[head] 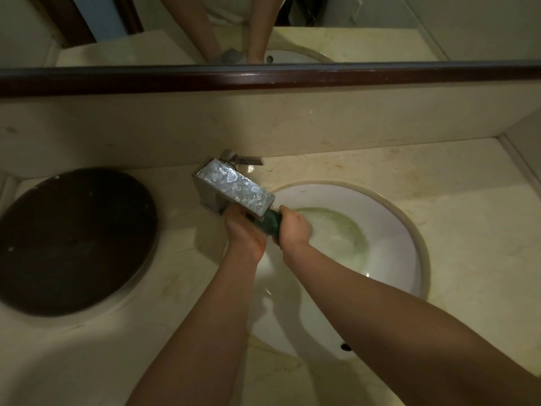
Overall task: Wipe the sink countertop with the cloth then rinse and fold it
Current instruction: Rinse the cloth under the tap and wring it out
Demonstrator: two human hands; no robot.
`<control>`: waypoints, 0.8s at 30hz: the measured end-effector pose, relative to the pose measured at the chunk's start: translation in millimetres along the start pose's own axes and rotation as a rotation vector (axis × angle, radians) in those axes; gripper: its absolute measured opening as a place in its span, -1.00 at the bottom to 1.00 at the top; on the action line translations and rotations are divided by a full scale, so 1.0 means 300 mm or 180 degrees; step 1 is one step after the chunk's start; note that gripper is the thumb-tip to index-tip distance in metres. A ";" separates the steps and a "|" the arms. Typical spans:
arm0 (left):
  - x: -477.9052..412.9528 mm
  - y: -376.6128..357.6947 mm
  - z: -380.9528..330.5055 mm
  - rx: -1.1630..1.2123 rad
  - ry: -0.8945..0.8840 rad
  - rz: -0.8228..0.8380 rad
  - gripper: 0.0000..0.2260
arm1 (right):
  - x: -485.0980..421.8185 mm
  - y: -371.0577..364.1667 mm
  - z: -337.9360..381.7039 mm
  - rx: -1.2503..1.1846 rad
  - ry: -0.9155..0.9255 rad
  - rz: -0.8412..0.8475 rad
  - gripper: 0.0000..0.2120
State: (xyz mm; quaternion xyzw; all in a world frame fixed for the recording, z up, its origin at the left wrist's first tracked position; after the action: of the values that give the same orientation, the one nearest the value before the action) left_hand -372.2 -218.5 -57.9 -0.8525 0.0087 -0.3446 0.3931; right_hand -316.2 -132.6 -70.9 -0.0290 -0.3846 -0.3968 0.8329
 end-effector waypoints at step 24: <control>-0.014 -0.019 -0.015 -0.0348 0.0341 -0.0162 -0.66 | 0.040 -0.096 -0.056 -0.1022 -0.0284 0.0269 -0.57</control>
State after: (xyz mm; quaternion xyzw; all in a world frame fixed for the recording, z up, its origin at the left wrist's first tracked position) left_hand -379.6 -216.4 -54.4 -0.8530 0.0269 -0.3986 0.3360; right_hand -320.8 -165.9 -82.2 -0.1954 -0.3513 -0.4161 0.8156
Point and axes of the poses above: each hand's wrist, its own x-axis away from the middle knuckle, its own y-axis out of the back of the hand, z = x × y, the point moved 6 cm from there along -x, towards the middle knuckle, and after that the axes turned 6 degrees about x, right-handed, at the moved point
